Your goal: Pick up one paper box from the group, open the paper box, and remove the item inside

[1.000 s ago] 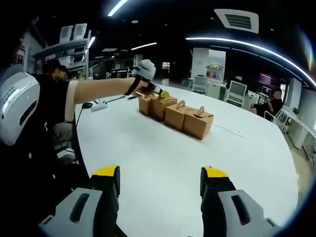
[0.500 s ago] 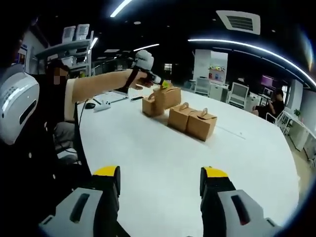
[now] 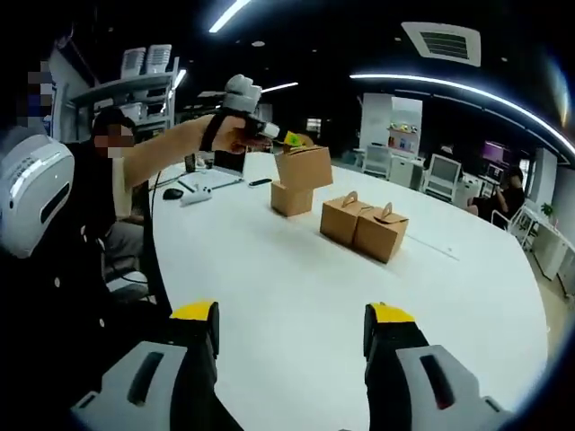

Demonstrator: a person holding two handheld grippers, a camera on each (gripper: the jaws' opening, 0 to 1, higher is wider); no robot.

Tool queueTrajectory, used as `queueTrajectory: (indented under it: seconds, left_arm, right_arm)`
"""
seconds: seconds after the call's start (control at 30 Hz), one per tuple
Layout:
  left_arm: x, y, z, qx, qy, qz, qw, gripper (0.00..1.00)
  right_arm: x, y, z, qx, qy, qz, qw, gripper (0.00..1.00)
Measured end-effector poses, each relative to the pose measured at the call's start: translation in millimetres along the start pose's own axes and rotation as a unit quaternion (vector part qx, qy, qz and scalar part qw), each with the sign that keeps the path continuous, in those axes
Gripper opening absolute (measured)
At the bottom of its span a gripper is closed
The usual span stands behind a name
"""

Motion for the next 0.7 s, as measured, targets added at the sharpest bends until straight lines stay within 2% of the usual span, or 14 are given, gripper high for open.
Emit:
queueTrajectory:
  seconds: [0.1,0.17,0.27,0.37,0.7]
  left_arm:
    - [5.8,-8.8,11.1,-0.005,-0.024,-0.025,0.9994,0.04]
    - [8.3,-15.8,19.3,-0.006,-0.029,-0.025,0.9993,0.04]
    - [15.7,-26.6,29.1,-0.011,-0.054,-0.031,0.9980,0.04]
    - [19.2,-35.3,37.2,-0.015,-0.062,-0.027,0.9976,0.04]
    - [42.8,-64.8,57.5,-0.031,-0.079,-0.072,0.9938,0.04]
  right_arm:
    - [-2.5,-1.9,-2.9,0.005,0.003,-0.009,0.9999,0.65]
    - [-3.7,-2.8,-4.7,0.007,0.005,-0.015,0.9998,0.65]
    - [-6.5,-3.8,-7.6,0.011,0.009,-0.022,0.9997,0.65]
    - [-9.3,-4.4,-9.9,0.012,0.012,-0.025,0.9995,0.65]
    - [-16.1,-5.7,-18.9,0.017,0.022,-0.036,0.9990,0.65]
Point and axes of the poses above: the point that each gripper's makers call its tool centre point, and the gripper's own axes: z roughly backward along the fingers, x roughly to its right, y roughly out of its top, the point moved 6 cm from there along z, roughly backward along the fingers, and after that the axes turned 6 degrees about -y, right-handed, at the moved point
